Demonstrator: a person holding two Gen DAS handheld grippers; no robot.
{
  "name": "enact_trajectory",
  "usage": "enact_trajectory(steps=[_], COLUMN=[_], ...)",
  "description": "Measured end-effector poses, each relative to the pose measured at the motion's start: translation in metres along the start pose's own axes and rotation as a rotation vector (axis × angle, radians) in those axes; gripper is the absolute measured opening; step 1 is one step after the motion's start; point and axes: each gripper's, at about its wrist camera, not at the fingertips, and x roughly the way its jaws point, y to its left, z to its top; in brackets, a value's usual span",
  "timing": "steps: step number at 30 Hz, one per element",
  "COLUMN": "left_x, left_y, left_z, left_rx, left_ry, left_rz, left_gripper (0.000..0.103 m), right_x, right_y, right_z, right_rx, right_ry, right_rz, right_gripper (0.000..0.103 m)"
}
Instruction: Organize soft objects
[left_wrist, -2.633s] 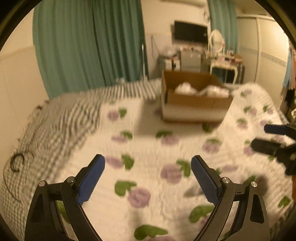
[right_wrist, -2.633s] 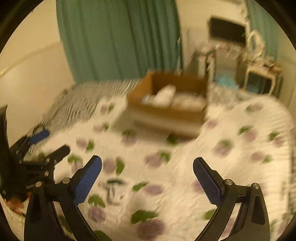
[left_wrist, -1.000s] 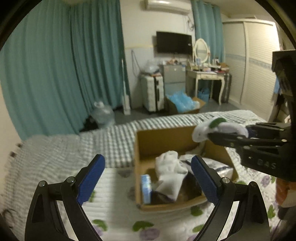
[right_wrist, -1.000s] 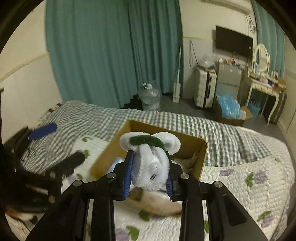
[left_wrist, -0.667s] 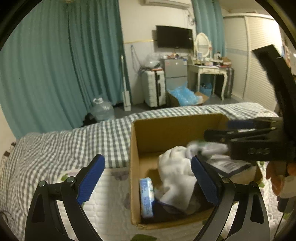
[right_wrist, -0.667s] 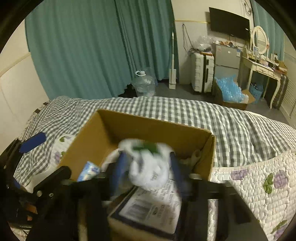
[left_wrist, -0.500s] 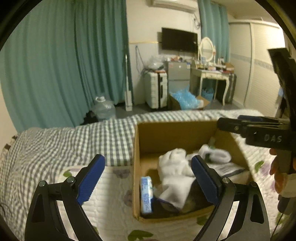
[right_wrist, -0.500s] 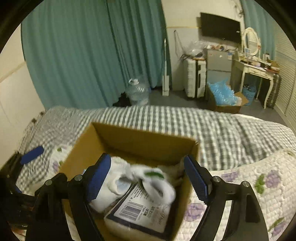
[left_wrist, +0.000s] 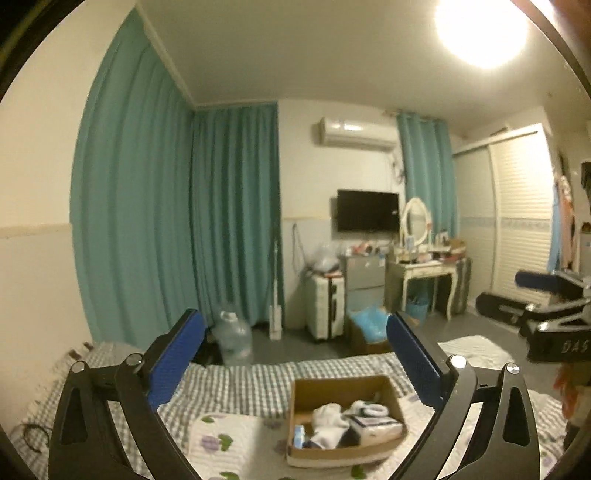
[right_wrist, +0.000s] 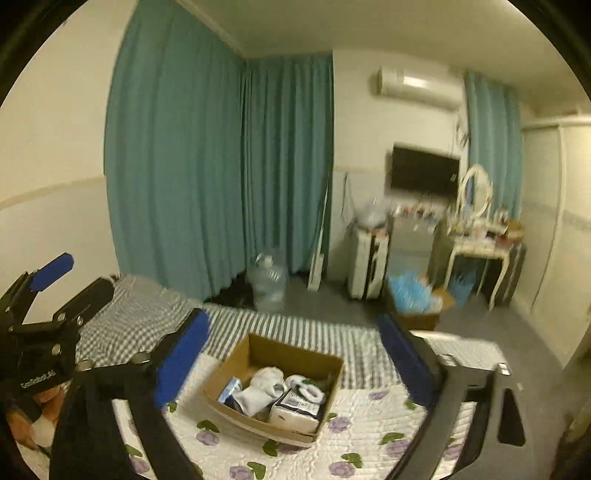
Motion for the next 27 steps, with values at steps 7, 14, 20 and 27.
enact_trajectory(steps=[7,14,20,27], left_x=[-0.086,-0.110,-0.070,-0.014], left_y=[0.011,0.004,-0.005,0.009], left_z=[0.014,-0.014,-0.069,-0.151], left_rx=[0.034,0.046,0.093,0.023], left_ry=[-0.072,-0.110,-0.042,0.108], left_rz=[-0.025,-0.062,-0.008,0.040], left_gripper=[0.101,0.101,0.101,0.101], right_x=[-0.093,-0.099,-0.042,0.017], right_y=[0.029,0.036,0.038,0.034], right_z=[0.000,-0.043,-0.118,-0.192], right_rx=[-0.059,0.020,0.089,0.088], right_ry=[-0.139,-0.143,-0.061,0.011], right_rz=[-0.005,0.023,0.026,-0.028], right_gripper=[0.102,0.102,0.102,0.102])
